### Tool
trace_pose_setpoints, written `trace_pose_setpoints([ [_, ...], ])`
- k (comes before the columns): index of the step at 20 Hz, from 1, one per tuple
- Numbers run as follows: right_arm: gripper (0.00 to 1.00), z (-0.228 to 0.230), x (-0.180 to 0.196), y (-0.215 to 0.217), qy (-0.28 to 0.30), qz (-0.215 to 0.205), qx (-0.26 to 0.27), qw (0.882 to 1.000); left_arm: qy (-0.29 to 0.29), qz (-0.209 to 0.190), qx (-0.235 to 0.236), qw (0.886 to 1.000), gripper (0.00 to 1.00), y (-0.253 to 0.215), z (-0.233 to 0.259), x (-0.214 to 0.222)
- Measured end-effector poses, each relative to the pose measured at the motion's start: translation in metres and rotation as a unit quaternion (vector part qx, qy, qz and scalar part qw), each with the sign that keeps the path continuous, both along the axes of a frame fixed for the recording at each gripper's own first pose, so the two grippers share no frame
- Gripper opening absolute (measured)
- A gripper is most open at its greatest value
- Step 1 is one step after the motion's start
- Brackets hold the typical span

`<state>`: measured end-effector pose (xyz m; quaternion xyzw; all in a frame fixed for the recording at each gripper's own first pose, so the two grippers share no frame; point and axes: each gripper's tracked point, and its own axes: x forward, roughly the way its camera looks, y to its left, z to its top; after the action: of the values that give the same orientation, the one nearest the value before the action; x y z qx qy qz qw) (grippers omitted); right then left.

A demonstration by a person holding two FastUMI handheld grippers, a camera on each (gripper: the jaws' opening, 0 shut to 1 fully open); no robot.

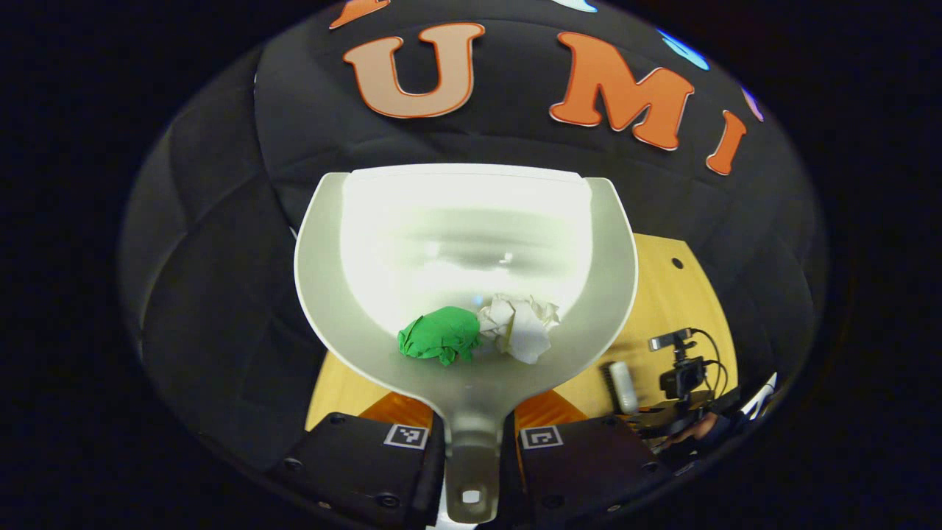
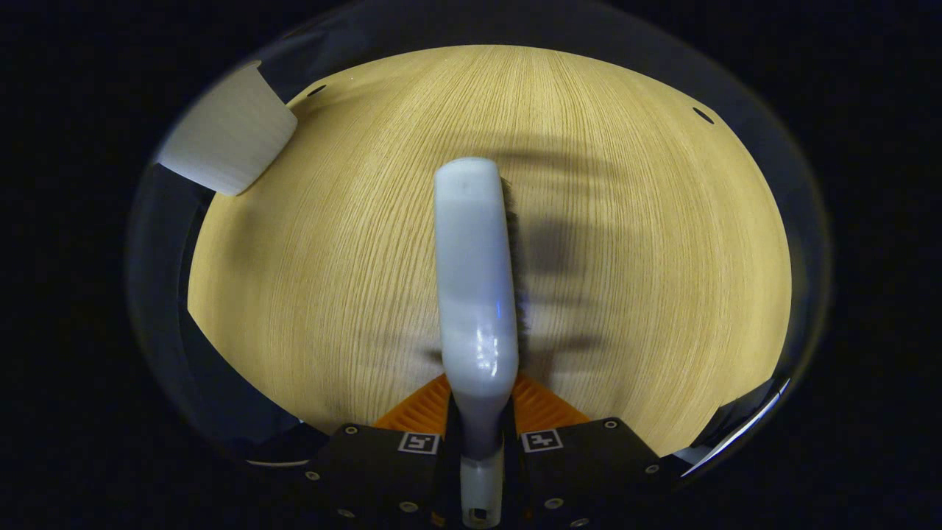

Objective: Pick up the small broom and dustpan from the desktop, sweep the trash into the dustpan with the broom, and then empty the trash into the garbage bin.

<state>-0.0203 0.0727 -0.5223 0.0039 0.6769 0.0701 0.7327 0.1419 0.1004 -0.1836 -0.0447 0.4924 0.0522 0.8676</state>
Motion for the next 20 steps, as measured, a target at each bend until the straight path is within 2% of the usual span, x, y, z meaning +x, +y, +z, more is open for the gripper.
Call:
trace_pose_setpoints([
  [3, 0.28, -0.001, 0.003, 0.002, -0.001, -0.004, 0.006, 1.000, 0.030, 0.007, 0.053, 0.998, 0.31, 0.066, -0.006, 0.006],
  [4, 0.38, -0.001, 0.005, 0.004, -0.002, -0.005, 0.008, 1.000, 0.042, 0.001, 0.065, 0.997, 0.31, 0.075, -0.015, 0.008],
  [5, 0.31, 0.000, 0.007, 0.005, -0.002, -0.006, 0.009, 1.000, 0.061, -0.005, 0.072, 0.995, 0.31, 0.093, -0.018, 0.007],
  [6, 0.33, 0.000, 0.008, 0.004, -0.003, -0.007, 0.008, 1.000, 0.073, -0.012, 0.084, 0.994, 0.31, 0.101, -0.023, 0.008],
  [7, 0.45, 0.000, 0.009, 0.002, -0.004, -0.009, 0.008, 1.000, 0.093, -0.022, 0.096, 0.991, 0.31, 0.116, -0.030, 0.006],
  [8, 0.36, 0.000, 0.010, 0.002, -0.005, -0.012, 0.008, 1.000, 0.102, -0.034, 0.109, 0.988, 0.31, 0.126, -0.036, 0.008],
  [9, 0.37, 0.000, 0.011, 0.003, -0.005, -0.015, 0.008, 1.000, 0.117, -0.049, 0.123, 0.984, 0.31, 0.134, -0.038, 0.008],
  [10, 0.38, 0.000, 0.012, 0.002, -0.005, -0.018, 0.008, 1.000, 0.130, -0.065, 0.140, 0.979, 0.31, 0.141, -0.040, 0.010],
  [11, 0.33, -0.001, 0.014, 0.001, -0.005, -0.023, 0.008, 1.000, 0.136, -0.080, 0.162, 0.974, 0.31, 0.146, -0.034, 0.007],
  [12, 0.43, -0.001, 0.015, 0.000, -0.005, -0.027, 0.008, 1.000, 0.143, -0.096, 0.180, 0.968, 0.31, 0.150, -0.034, 0.008],
  [15, 0.48, -0.001, 0.018, 0.000, -0.005, -0.035, 0.010, 0.999, 0.151, -0.143, 0.227, 0.952, 0.31, 0.159, -0.025, 0.009],
  [16, 0.40, -0.001, 0.019, 0.001, -0.005, -0.036, 0.012, 0.999, 0.153, -0.160, 0.244, 0.944, 0.31, 0.162, -0.023, 0.011],
  [17, 0.51, -0.001, 0.020, 0.002, -0.005, -0.038, 0.013, 0.999, 0.156, -0.173, 0.263, 0.936, 0.31, 0.166, -0.021, 0.012],
  [20, 0.57, 0.000, 0.022, 0.004, -0.005, -0.040, 0.017, 0.999, 0.170, -0.214, 0.322, 0.906, 0.31, 0.173, -0.011, 0.018],
])
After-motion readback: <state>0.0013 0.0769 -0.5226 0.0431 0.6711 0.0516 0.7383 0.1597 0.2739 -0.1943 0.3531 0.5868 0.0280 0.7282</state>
